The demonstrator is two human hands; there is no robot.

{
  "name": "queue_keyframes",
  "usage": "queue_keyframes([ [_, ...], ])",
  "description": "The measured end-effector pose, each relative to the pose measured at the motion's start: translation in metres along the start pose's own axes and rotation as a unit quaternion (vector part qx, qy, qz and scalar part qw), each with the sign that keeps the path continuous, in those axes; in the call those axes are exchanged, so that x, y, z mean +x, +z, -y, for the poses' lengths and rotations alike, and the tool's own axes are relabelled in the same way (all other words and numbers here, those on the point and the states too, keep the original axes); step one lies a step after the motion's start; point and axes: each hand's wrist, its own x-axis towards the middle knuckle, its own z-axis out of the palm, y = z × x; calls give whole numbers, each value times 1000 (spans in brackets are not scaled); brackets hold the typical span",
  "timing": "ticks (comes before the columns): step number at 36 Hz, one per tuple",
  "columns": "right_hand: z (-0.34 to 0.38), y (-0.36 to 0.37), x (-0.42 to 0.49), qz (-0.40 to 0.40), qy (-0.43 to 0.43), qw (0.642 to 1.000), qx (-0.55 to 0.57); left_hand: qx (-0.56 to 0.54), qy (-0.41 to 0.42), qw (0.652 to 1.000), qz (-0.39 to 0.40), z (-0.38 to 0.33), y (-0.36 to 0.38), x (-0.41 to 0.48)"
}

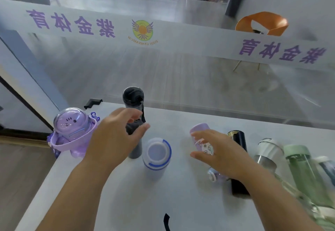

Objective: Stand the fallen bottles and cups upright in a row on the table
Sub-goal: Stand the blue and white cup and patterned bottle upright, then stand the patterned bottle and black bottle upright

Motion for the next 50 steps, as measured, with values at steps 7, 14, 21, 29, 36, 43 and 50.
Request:
queue_keyframes([
  [7,-75,-16,-28,34,81,995,-44,15,42,995,86,-50,59,-6],
  [14,-142,-11,-53,37,159,984,-74,26,-59,965,255,-85,138,-25],
  [21,-169,16,-65,105,212,970,-65,19,-216,909,357,-89,210,-48],
  [29,-177,44,-64,141,225,961,-76,-70,-336,881,325,-100,262,-68],
  [36,-178,56,-60,166,245,953,-62,-142,-385,879,242,-108,281,-77],
  [43,-181,58,-56,177,261,949,-21,-117,-374,901,189,-93,268,-84],
  [50,-183,50,-55,137,264,954,29,-73,-321,935,133,-80,239,-74],
])
